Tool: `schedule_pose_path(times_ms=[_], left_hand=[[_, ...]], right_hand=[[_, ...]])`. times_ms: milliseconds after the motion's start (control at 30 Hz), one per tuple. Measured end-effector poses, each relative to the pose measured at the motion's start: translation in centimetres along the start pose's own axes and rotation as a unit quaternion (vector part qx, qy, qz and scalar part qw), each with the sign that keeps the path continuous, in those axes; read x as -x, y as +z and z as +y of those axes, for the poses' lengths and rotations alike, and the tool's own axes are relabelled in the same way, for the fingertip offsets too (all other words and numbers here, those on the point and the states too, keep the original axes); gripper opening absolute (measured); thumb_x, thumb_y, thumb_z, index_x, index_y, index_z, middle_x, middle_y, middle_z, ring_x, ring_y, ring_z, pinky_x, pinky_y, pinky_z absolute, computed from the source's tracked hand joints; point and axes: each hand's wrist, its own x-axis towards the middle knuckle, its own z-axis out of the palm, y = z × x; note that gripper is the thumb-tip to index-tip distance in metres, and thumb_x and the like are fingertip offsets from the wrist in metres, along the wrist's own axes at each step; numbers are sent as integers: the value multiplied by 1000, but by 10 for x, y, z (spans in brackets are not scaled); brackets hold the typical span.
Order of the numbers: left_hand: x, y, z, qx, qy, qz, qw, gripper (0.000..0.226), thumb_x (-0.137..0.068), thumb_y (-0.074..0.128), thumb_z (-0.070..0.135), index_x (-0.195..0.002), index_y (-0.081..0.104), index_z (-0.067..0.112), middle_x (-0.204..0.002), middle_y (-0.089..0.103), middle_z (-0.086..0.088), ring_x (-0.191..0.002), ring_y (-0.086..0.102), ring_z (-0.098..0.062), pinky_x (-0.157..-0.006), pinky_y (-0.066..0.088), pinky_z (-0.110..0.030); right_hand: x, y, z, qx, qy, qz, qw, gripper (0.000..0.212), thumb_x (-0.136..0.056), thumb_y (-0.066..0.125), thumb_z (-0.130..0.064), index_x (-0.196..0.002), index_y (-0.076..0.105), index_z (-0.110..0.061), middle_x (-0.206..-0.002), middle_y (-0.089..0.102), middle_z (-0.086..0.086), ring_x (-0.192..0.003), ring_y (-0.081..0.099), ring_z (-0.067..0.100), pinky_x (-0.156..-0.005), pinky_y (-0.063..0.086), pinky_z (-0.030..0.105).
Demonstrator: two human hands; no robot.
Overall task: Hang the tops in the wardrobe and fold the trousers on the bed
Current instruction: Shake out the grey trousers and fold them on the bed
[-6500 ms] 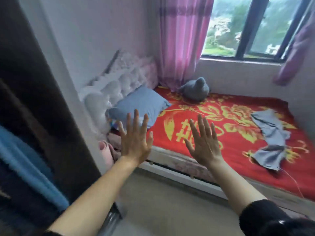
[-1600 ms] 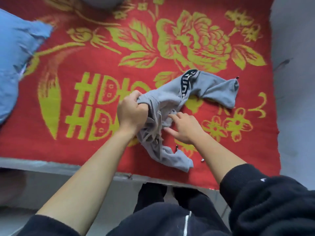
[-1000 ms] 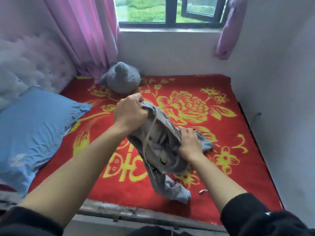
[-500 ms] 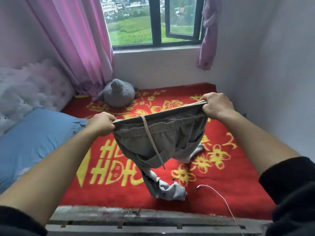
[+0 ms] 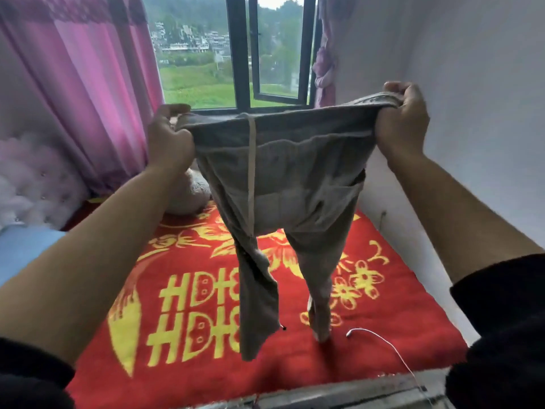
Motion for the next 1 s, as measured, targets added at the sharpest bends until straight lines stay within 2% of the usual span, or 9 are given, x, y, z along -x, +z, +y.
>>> schedule_pose_path(times_ms=[133, 267, 433, 533, 600, 767, 867, 933, 1000], left_hand=[[-12, -18, -1, 8, -46, 14, 999, 41, -75, 34, 4, -99, 59, 27, -101, 61, -1, -89, 60, -17, -83, 58, -51], [-24, -18, -31, -97, -145, -22, 984, 27, -94, 35, 10, -111, 55, 12, -96, 56, -3, -99, 59, -24, -90, 55, -42], [-27, -20, -111, -134, -250, -117, 952, 40, -89, 31, 7, -109, 65, 12, -92, 62, -12, -58, 55, -21, -44, 47, -23], [-22, -22, -153, -231, -258, -209, 915, 36, -85, 32, -1, -87, 66, 13, -78, 64, -14, -57, 59, -26, -54, 52, -32], [-21, -23, -181, -310, -288, -262, 867, 32, -87, 33, 3, -94, 64, 11, -80, 68, -18, -59, 63, -30, -56, 53, -34], [-30, -3, -260, -335, -424, -312, 782, 35, -84, 31, -3, -104, 60, -5, -79, 68, -29, -53, 64, -30, -49, 49, -33], [-57, 30, -286, -303, -440, -242, 810, 30, -85, 36, -5, -89, 66, -6, -58, 63, -17, -43, 59, -23, -42, 47, -30], [-91, 51, -288, -263, -387, -179, 866, 38, -83, 33, -1, -95, 69, 3, -76, 68, -20, -57, 66, -31, -49, 54, -35], [-130, 67, -277, -249, -264, -138, 922, 40, -81, 36, 0, -98, 67, 18, -104, 70, -15, -90, 67, -31, -76, 58, -38]], right_hand=[[10, 5, -18, -4, 15, 10, 1000, 38, -83, 45, -11, -115, 61, -22, -108, 61, -9, -97, 56, 8, -66, 38, 0], [21, 31, 11, 29, 92, -37, 995, 32, -76, 48, -14, -97, 67, -28, -101, 68, -9, -100, 63, 14, -84, 54, 27], [40, 69, 71, 64, 171, -128, 975, 29, -78, 50, -10, -98, 70, -19, -99, 71, 4, -91, 66, 23, -82, 60, 40], [51, 90, 121, 97, 222, -191, 951, 34, -76, 41, -6, -87, 69, -21, -106, 69, 9, -90, 67, 27, -61, 60, 35], [51, 105, 157, 118, 262, -220, 932, 37, -74, 38, -5, -85, 71, -19, -106, 67, 10, -88, 68, 30, -55, 60, 34], [41, 157, 242, 136, 376, -312, 862, 37, -80, 37, 4, -97, 69, 5, -104, 65, 25, -75, 71, 42, -59, 62, 47], [14, 190, 267, 153, 360, -345, 853, 25, -80, 47, -3, -92, 69, -3, -101, 69, 19, -83, 70, 34, -75, 62, 48], [-15, 211, 265, 142, 316, -320, 882, 29, -77, 49, -6, -90, 74, -14, -104, 72, 11, -95, 68, 28, -86, 59, 42], [-54, 227, 246, 90, 274, -268, 919, 33, -81, 50, -7, -100, 74, -18, -109, 72, 4, -105, 65, 22, -96, 54, 38]])
